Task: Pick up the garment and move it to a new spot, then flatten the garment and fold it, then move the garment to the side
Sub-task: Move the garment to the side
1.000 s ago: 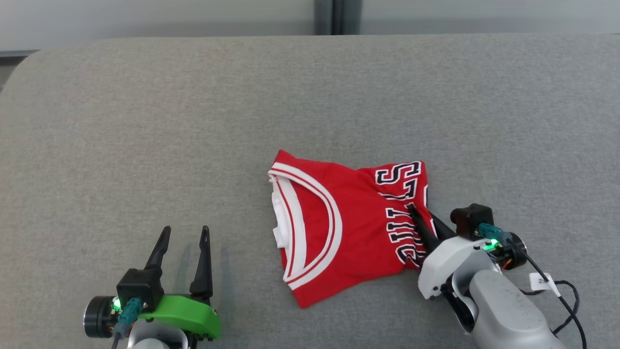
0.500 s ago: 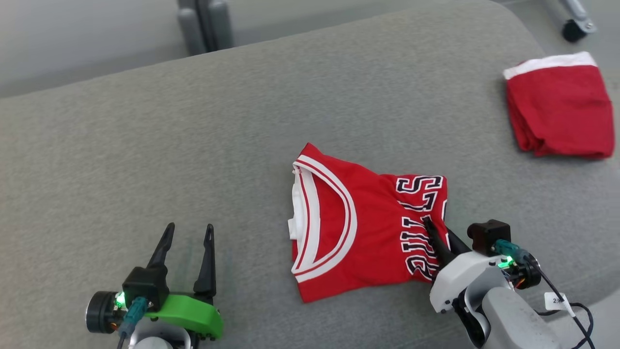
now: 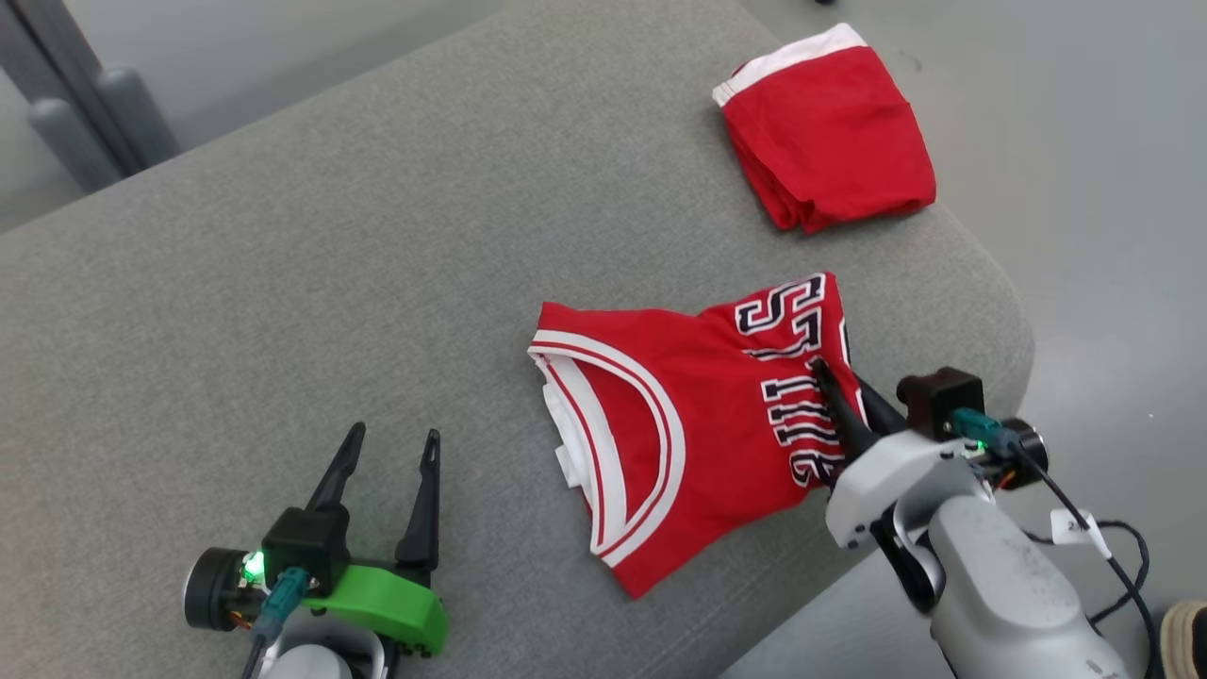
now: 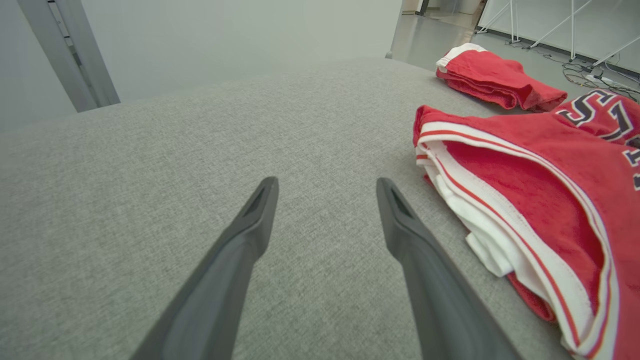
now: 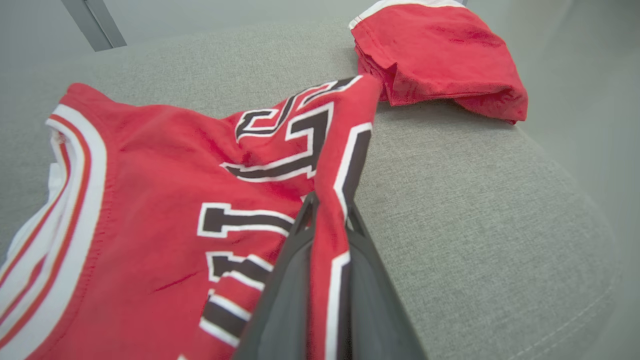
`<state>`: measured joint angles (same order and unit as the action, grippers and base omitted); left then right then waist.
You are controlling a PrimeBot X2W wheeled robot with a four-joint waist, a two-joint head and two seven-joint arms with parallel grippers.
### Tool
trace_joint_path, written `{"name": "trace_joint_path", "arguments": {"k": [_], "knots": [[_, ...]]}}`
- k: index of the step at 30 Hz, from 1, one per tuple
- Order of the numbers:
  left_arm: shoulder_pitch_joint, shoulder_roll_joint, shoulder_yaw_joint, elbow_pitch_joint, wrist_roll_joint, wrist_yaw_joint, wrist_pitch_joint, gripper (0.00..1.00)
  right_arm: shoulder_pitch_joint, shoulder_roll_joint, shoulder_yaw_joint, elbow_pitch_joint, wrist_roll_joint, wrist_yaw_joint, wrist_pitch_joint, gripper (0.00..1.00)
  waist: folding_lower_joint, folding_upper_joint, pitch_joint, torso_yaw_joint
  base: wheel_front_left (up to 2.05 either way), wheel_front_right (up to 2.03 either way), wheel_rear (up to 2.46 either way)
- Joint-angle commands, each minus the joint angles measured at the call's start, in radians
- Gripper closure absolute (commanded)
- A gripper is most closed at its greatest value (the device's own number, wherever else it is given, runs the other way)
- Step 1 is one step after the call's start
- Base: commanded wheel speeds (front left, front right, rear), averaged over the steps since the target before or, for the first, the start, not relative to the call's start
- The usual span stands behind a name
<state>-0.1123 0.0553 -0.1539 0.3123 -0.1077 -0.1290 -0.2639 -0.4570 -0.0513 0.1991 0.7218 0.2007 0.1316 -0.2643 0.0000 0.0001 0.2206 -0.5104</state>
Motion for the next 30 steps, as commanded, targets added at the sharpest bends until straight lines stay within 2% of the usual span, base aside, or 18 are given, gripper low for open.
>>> {"name": "trace_joint_path", "arguments": {"k": [1,5,8,10,15,20,21,23,27,30], "knots": [[-0.011,0.02,0.011,0.0,0.004,-0.002,0.0,0.0,-0.044,0.0,0.005,-0.003,-0.018,-0.002,0.001,1.0,0.0,-0.0001,0.052,-0.034,0.0,0.0,0.0],[-0.024,0.036,0.019,-0.013,0.005,-0.002,0.0,0.0,-0.174,-0.001,0.006,0.009,-0.063,-0.002,0.0,1.0,0.0,-0.0001,0.093,-0.024,0.0,0.0,0.0],[-0.039,0.051,0.015,-0.019,0.006,-0.002,0.0,0.0,-0.285,-0.003,-0.055,0.051,-0.128,-0.002,0.0,1.0,0.0,-0.0001,0.125,0.005,0.0,0.0,0.0],[-0.049,0.058,0.009,-0.018,0.002,-0.002,0.0,0.0,-0.36,-0.005,-0.131,0.088,-0.2,-0.002,0.0,1.0,0.0,-0.0001,0.145,0.031,0.0,0.0,0.0],[-0.07,0.077,0.019,-0.006,-0.005,-0.002,0.0,0.0,-0.481,-0.072,-0.346,0.164,-0.442,-0.002,0.031,1.0,0.0,-0.0001,0.185,0.088,0.0,0.0,0.0],[-0.087,0.076,0.017,0.004,-0.01,-0.002,0.001,0.0,-0.499,-0.112,-0.608,0.137,-0.636,-0.002,0.083,1.0,0.0,-0.0001,0.203,0.143,0.0,0.0,0.0],[-0.089,0.076,0.018,0.005,-0.011,-0.001,0.001,0.0,-0.495,-0.109,-0.66,0.124,-0.673,-0.002,0.085,0.88,0.0,-0.0001,0.206,0.153,0.0,0.0,0.0],[-0.092,0.076,0.023,0.004,-0.012,0.0,0.001,0.0,-0.484,-0.093,-0.736,0.108,-0.734,-0.002,0.08,0.0,0.0,-0.0001,0.209,0.163,0.0,0.0,0.0],[-0.09,0.072,0.035,0.006,-0.012,0.0,0.001,0.0,-0.477,-0.062,-0.848,0.096,-0.794,-0.002,0.04,0.0,0.0,-0.0001,0.198,0.175,0.0,0.0,0.0],[-0.088,0.065,0.048,0.005,-0.011,0.0,0.001,0.0,-0.48,-0.037,-0.872,0.103,-0.809,-0.002,0.012,0.0,0.0,-0.0001,0.18,0.178,0.0,0.0,0.0]]}}
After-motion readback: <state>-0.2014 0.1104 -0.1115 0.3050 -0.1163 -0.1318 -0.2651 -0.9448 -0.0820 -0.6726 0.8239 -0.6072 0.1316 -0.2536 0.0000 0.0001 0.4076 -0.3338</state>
